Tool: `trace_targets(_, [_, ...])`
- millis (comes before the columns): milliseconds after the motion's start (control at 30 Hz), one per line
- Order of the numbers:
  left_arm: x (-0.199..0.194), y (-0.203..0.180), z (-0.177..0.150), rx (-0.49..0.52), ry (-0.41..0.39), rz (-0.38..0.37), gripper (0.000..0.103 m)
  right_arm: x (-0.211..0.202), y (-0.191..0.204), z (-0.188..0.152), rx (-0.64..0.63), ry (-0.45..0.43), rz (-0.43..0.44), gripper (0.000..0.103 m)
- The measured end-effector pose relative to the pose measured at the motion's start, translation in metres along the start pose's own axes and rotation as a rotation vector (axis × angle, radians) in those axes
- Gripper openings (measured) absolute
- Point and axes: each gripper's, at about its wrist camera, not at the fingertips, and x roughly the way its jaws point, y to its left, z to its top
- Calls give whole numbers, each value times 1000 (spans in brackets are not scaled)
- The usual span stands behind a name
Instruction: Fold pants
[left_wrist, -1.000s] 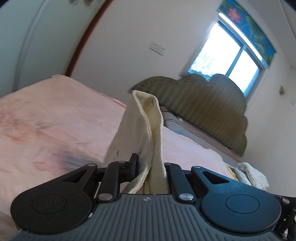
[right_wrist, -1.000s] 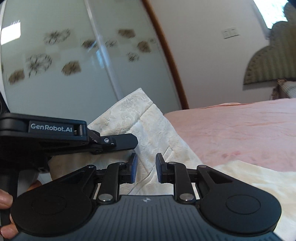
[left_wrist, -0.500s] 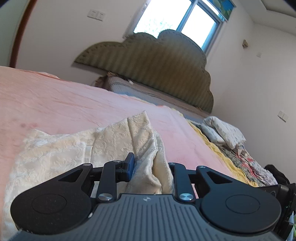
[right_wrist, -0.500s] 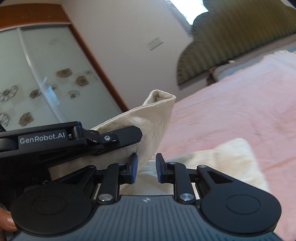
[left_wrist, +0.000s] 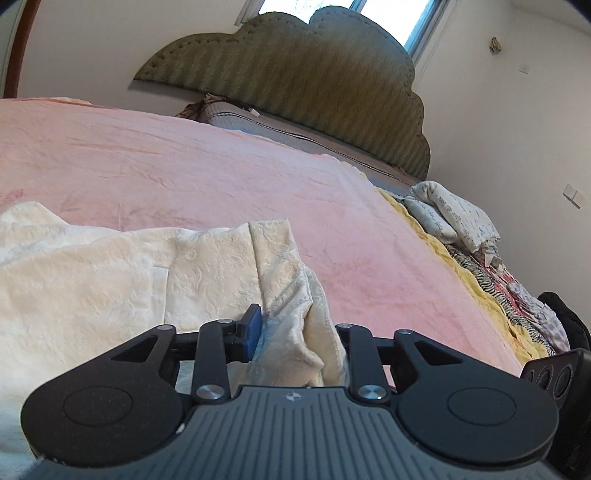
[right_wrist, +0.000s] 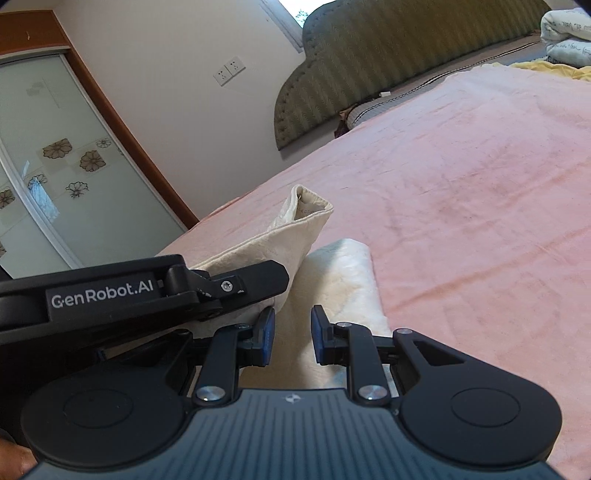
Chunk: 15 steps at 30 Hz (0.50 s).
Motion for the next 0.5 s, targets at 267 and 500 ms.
trace_targets(267, [-11,-1,1,-12,29,-205,74,-29,-15,-2,-94,-37,-182,28])
trace_targets(500, [-58,36,17,61,-79,67,85,-55,1,15,-183,-141,-220,35])
